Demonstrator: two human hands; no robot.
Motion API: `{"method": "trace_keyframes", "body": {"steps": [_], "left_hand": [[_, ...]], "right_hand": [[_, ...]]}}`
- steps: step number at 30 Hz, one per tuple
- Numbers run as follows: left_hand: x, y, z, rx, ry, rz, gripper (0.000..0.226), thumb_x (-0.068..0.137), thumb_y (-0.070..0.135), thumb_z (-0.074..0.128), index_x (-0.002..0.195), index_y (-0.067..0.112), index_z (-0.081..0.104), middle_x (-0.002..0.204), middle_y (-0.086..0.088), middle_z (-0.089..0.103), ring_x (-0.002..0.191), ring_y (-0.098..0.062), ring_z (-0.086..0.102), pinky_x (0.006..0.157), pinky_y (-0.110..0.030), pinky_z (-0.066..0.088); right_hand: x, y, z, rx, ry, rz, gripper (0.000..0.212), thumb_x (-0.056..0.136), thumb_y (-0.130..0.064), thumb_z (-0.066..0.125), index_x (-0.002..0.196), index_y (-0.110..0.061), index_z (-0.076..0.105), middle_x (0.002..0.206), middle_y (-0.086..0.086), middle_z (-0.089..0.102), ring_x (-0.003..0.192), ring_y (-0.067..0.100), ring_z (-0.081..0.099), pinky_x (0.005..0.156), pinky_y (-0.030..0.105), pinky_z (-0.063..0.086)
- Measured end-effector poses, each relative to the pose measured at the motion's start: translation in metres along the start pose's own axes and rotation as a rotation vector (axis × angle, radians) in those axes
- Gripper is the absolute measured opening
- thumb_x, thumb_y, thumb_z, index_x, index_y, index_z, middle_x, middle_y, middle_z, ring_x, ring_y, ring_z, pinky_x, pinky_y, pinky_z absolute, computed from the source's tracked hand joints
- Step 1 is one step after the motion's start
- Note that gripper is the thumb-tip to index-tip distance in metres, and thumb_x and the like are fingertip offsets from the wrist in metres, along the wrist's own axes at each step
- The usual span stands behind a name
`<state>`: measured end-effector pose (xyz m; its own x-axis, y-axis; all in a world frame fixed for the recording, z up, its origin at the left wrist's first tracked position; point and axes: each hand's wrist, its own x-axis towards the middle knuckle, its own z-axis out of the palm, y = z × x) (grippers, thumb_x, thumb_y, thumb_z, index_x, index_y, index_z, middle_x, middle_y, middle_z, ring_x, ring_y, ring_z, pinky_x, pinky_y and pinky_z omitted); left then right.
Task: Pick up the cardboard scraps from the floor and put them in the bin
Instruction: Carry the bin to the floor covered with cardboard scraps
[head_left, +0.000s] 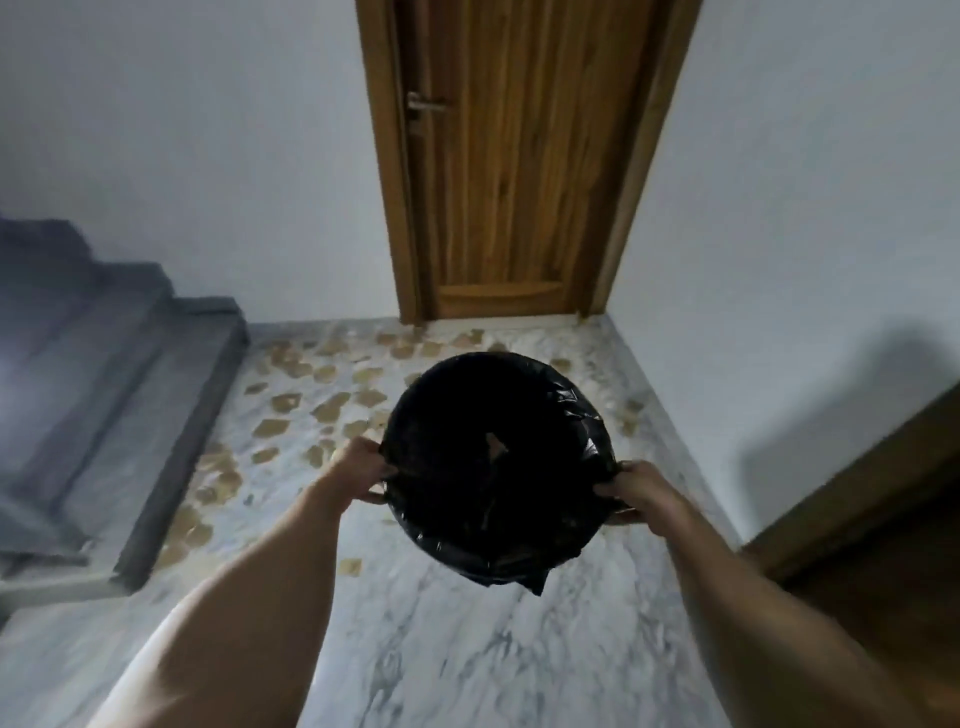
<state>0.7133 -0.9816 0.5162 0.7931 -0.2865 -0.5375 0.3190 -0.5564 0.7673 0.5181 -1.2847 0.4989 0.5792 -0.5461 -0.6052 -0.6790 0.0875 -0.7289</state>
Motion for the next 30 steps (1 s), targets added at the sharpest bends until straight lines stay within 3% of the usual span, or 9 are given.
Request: {"method": "trace_keyframes", "body": {"steps": [2, 5, 7, 10, 14, 16, 18, 23, 30], "left_hand": [[0.045, 0.030, 0.052, 0.091, -0.082, 0.027, 0.012, 0.089, -0.013, 0.056, 0.091, -0.002, 0.062, 0.082, -0.012, 0.058, 0.069, -0.021, 0.057, 0.048, -0.033, 0.059], [0.093, 0.065, 0.141, 0.191, -0.232, 0.067, 0.016, 0.090, -0.010, 0.057, 0.096, 0.001, 0.066, 0.086, -0.011, 0.063, 0.076, -0.020, 0.061, 0.053, -0.031, 0.060], [0.112, 0.081, 0.201, 0.245, -0.323, 0.077, 0.020, 0.091, -0.010, 0.055, 0.105, 0.000, 0.066, 0.094, -0.013, 0.066, 0.080, -0.022, 0.063, 0.051, -0.029, 0.060], [0.146, 0.096, 0.288, 0.306, -0.429, 0.061, 0.027, 0.093, -0.009, 0.053, 0.118, -0.006, 0.061, 0.108, -0.019, 0.065, 0.095, -0.031, 0.062, 0.063, -0.039, 0.060], [0.202, 0.098, 0.396, 0.381, -0.496, 0.057, 0.028, 0.092, -0.012, 0.055, 0.119, -0.007, 0.062, 0.102, -0.016, 0.065, 0.093, -0.032, 0.063, 0.071, -0.046, 0.060], [0.230, 0.089, 0.447, 0.417, -0.536, 0.037, 0.031, 0.092, -0.012, 0.054, 0.121, -0.004, 0.061, 0.108, -0.018, 0.064, 0.098, -0.032, 0.062, 0.070, -0.042, 0.058], [0.264, 0.077, 0.499, 0.464, -0.569, 0.027, 0.030, 0.092, -0.012, 0.054, 0.120, -0.003, 0.061, 0.112, -0.020, 0.065, 0.100, -0.033, 0.062, 0.067, -0.040, 0.058], [0.356, 0.015, 0.622, 0.575, -0.577, 0.063, 0.031, 0.086, -0.013, 0.058, 0.115, -0.002, 0.064, 0.106, -0.019, 0.069, 0.091, -0.035, 0.067, 0.074, -0.047, 0.061], [0.447, -0.082, 0.725, 0.726, -0.653, 0.115, 0.036, 0.071, 0.001, 0.061, 0.106, 0.005, 0.069, 0.098, -0.019, 0.072, 0.084, -0.033, 0.073, 0.073, -0.053, 0.062]], "right_hand": [[0.026, 0.023, -0.041, 0.071, 0.079, 0.068, 0.020, 0.087, 0.011, 0.061, 0.107, 0.008, 0.063, 0.090, 0.017, 0.067, 0.074, 0.030, 0.066, 0.058, 0.034, 0.057], [0.058, 0.063, -0.100, 0.164, 0.241, 0.174, 0.014, 0.087, 0.009, 0.065, 0.097, 0.000, 0.063, 0.098, 0.022, 0.070, 0.083, 0.034, 0.070, 0.065, 0.042, 0.060], [0.074, 0.091, -0.135, 0.241, 0.325, 0.249, 0.015, 0.087, 0.009, 0.064, 0.093, -0.005, 0.061, 0.103, 0.023, 0.069, 0.089, 0.036, 0.070, 0.064, 0.043, 0.060], [0.106, 0.133, -0.183, 0.312, 0.392, 0.321, 0.019, 0.090, 0.006, 0.062, 0.099, -0.010, 0.058, 0.108, 0.019, 0.068, 0.093, 0.036, 0.068, 0.063, 0.042, 0.059], [0.163, 0.187, -0.234, 0.344, 0.445, 0.413, 0.018, 0.089, 0.007, 0.063, 0.096, -0.009, 0.061, 0.109, 0.021, 0.068, 0.084, 0.033, 0.067, 0.053, 0.036, 0.054], [0.196, 0.221, -0.251, 0.372, 0.468, 0.456, 0.016, 0.089, 0.008, 0.063, 0.090, -0.008, 0.062, 0.107, 0.019, 0.068, 0.085, 0.032, 0.066, 0.055, 0.036, 0.055], [0.233, 0.255, -0.265, 0.412, 0.491, 0.487, 0.019, 0.090, 0.007, 0.063, 0.105, -0.004, 0.064, 0.109, 0.016, 0.066, 0.095, 0.032, 0.065, 0.057, 0.035, 0.056], [0.325, 0.354, -0.265, 0.474, 0.579, 0.588, 0.020, 0.090, 0.007, 0.060, 0.109, -0.001, 0.062, 0.113, 0.017, 0.064, 0.105, 0.036, 0.063, 0.084, 0.053, 0.058], [0.417, 0.483, -0.241, 0.408, 0.694, 0.698, 0.020, 0.085, 0.003, 0.062, 0.104, -0.001, 0.065, 0.103, 0.023, 0.068, 0.095, 0.039, 0.068, 0.080, 0.056, 0.059]]}}
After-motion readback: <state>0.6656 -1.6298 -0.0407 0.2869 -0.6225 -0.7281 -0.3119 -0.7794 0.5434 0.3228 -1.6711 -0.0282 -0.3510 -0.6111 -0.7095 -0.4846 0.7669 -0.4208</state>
